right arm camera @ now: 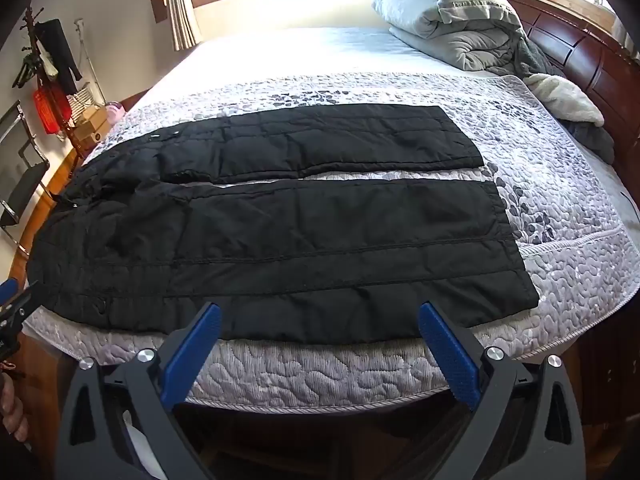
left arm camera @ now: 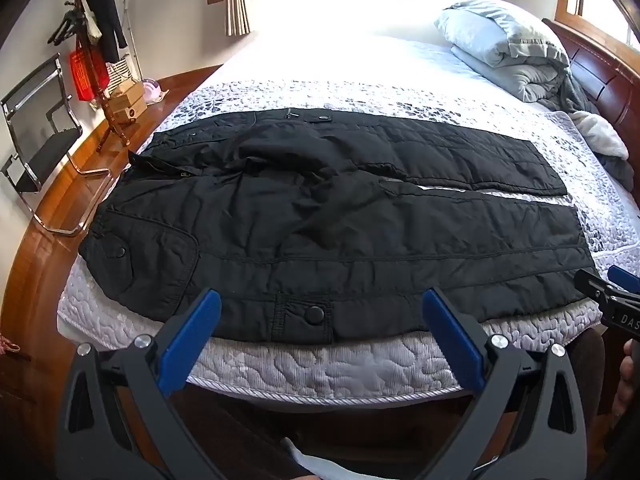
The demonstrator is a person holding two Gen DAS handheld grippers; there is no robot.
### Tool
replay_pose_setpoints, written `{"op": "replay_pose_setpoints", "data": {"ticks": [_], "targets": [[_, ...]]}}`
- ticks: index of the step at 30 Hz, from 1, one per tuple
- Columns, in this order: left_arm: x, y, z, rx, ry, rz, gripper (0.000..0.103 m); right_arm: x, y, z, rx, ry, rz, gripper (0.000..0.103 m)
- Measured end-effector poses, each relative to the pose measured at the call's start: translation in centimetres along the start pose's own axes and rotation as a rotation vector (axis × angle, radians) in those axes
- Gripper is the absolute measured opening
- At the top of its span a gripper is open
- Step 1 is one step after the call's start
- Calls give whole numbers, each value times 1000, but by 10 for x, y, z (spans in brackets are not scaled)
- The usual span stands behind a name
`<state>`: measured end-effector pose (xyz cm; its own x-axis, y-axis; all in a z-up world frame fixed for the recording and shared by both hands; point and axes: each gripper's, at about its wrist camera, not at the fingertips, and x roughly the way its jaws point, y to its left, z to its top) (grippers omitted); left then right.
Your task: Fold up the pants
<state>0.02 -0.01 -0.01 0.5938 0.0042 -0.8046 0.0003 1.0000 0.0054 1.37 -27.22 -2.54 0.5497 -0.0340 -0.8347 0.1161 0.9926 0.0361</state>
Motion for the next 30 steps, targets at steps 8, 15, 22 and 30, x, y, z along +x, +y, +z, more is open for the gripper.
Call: {"op": "replay_pose_setpoints", "data": {"ticks": [8,15,22,30], "targets": [[3,4,3,-2,3,-2,100,1,2,1,9,9,3,99],[0,-6,-1,9,-3,9,100,8,3,-6,18,18,9,99],[3,-5,-1,22,-3,0,100,7,-5,-3,24,20,16,99],[2,-6,1,28,-8,15,100,10,-7,-3,28,26,15,99]]}}
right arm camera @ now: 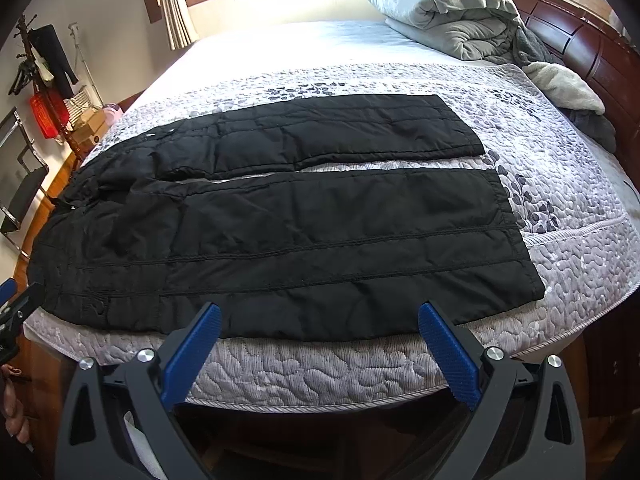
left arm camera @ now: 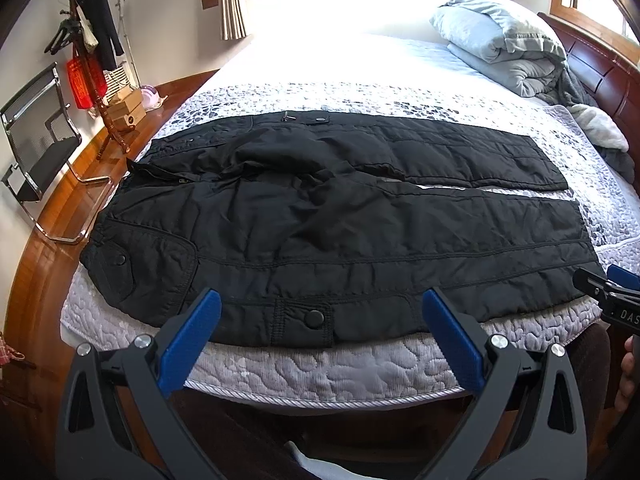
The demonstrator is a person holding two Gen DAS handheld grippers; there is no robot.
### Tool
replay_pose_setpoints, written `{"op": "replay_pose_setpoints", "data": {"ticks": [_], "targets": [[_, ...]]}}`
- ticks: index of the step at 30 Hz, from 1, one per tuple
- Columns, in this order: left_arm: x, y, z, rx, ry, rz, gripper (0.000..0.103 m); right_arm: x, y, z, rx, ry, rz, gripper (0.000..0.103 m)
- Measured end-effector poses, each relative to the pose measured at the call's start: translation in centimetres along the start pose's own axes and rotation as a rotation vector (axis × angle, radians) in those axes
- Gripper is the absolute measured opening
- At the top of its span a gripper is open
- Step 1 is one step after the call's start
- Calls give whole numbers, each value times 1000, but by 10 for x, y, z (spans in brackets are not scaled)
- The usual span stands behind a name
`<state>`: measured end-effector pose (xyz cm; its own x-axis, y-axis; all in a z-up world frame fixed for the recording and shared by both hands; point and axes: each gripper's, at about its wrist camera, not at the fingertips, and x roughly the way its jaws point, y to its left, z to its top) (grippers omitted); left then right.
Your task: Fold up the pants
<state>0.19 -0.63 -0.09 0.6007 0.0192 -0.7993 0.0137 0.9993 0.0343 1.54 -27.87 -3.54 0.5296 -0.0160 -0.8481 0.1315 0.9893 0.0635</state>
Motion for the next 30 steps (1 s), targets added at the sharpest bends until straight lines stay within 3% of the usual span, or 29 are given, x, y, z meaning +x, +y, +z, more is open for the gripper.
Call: {"op": "replay_pose_setpoints", "data": {"ticks": [30], "targets": [[2,-4,9,-1,4,5,100,14,-2,0,5,27,1,99]]}}
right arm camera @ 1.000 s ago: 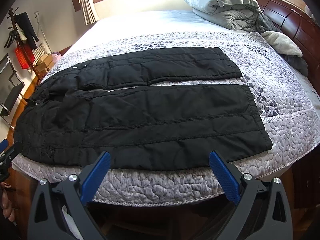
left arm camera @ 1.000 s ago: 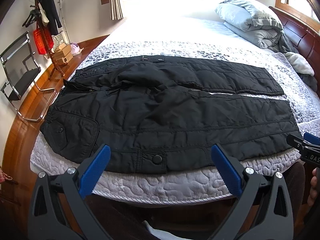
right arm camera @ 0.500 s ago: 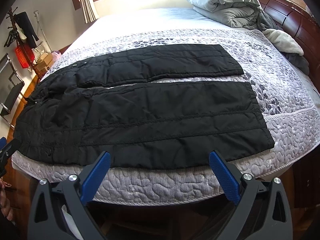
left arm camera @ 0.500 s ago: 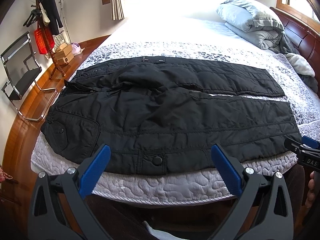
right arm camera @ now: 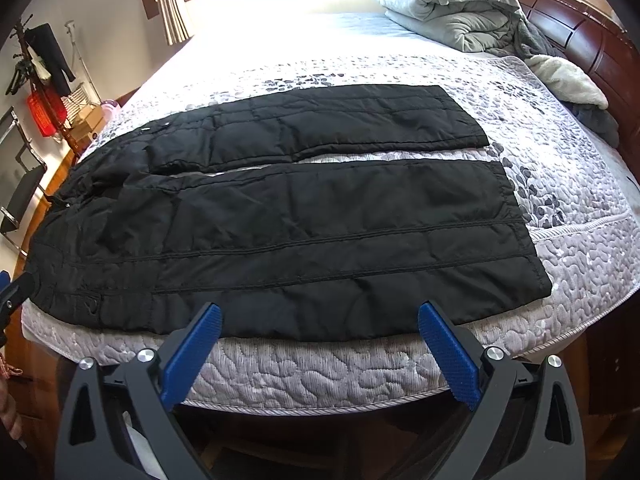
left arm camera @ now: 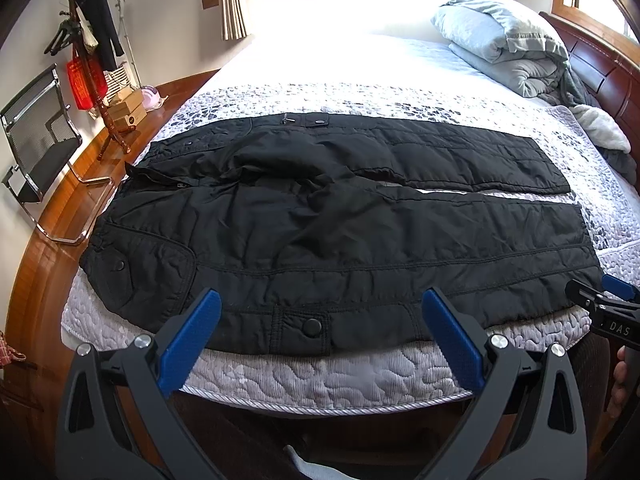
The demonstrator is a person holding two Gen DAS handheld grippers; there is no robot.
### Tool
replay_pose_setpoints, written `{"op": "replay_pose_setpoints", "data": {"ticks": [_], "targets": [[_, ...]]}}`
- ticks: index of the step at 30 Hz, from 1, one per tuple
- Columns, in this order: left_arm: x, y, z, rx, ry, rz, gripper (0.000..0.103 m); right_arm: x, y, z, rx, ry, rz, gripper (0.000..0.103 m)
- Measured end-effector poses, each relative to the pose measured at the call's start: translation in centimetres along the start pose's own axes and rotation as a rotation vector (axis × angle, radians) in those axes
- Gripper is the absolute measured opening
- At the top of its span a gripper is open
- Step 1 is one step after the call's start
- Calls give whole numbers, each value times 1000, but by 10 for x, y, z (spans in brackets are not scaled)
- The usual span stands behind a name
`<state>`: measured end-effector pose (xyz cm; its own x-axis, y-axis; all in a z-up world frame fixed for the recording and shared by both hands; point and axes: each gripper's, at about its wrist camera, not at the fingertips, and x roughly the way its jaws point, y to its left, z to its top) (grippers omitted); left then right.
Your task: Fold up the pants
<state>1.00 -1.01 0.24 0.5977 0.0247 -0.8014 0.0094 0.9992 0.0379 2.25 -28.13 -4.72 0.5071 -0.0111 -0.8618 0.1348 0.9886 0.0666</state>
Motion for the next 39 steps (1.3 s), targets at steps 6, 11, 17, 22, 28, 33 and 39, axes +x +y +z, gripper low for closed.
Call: {"op": "replay_pose_setpoints", "data": {"ticks": [6,11,17,22,28,33,39], "targets": [[5,-1,2,1,5,0,100,3,-1,1,6,4,-2,99],[7,-2,3,5,6,-2,100,3,-1,1,7,3,0,99],[9,-3,4,6,10,-1,100,7,-2,3,10,11,3,99],[10,-4,5,7,12,-1,100,9,-2,4,11,18,6,99],[13,-4,6,7,17,0,100,12,-2,5,13,23,9,99],[15,-4,7,8,21,0,100,15,-3,5,16,29,12,99],[21,-4,10,10,33,-3,100,20,-4,7,16,36,18,99]]}}
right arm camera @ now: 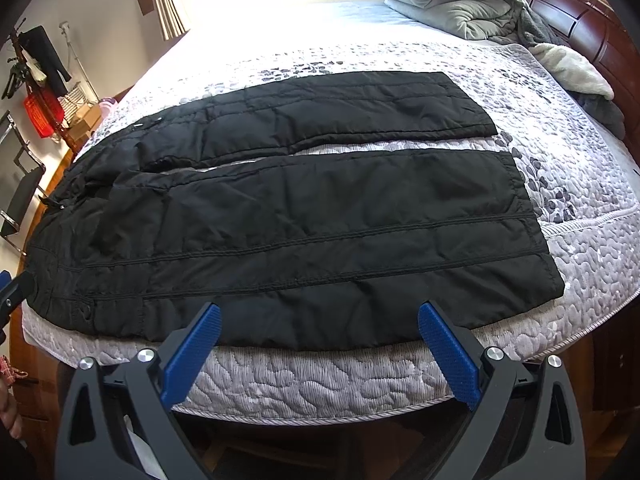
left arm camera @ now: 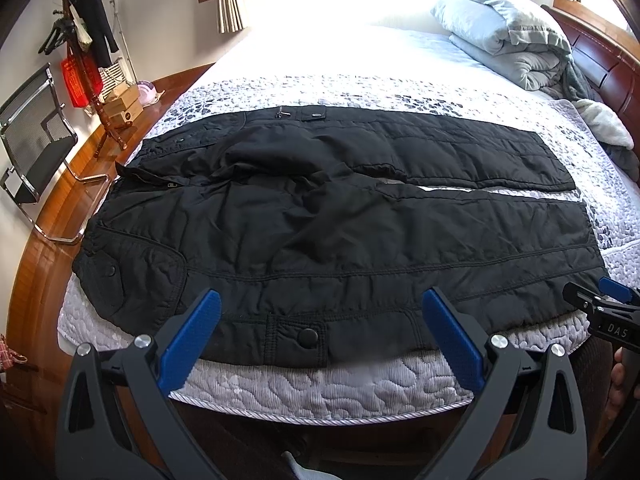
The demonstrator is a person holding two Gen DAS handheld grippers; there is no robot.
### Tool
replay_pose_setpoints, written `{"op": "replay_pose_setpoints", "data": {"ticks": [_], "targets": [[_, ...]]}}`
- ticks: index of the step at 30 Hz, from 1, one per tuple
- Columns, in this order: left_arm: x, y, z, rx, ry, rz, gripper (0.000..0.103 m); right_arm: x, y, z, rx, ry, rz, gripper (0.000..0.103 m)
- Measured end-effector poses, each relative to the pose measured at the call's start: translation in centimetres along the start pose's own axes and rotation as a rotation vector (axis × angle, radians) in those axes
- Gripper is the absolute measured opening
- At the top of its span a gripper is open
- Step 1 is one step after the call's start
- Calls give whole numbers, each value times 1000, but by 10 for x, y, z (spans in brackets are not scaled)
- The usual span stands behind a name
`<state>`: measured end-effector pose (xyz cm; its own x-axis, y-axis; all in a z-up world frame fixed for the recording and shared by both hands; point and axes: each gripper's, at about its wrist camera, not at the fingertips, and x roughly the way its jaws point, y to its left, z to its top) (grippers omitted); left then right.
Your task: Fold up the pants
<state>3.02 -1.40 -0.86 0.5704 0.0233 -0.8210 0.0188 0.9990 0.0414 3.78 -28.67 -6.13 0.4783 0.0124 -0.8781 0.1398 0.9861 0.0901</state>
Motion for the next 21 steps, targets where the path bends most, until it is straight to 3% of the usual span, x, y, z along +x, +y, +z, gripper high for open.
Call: {"op": "replay_pose_setpoints", "data": {"ticks": [5,9,17,19,21], "targets": [[13,0,11,0,31,-9,100,6,-3,12,-11,-3,25,99],[33,5,40,-28,59,-39,100,14,-10,43,-12,-11,83,99],[97,-8,145,14,98,-105,100,67,-14,171,-140,-57,289,99],[126,-14,177,25,122,-149,100,94,-12,208,-177,-31,362,99],[149,-19,199,26,148,-183,100,121,-10,240,-200,1,380,99]]}}
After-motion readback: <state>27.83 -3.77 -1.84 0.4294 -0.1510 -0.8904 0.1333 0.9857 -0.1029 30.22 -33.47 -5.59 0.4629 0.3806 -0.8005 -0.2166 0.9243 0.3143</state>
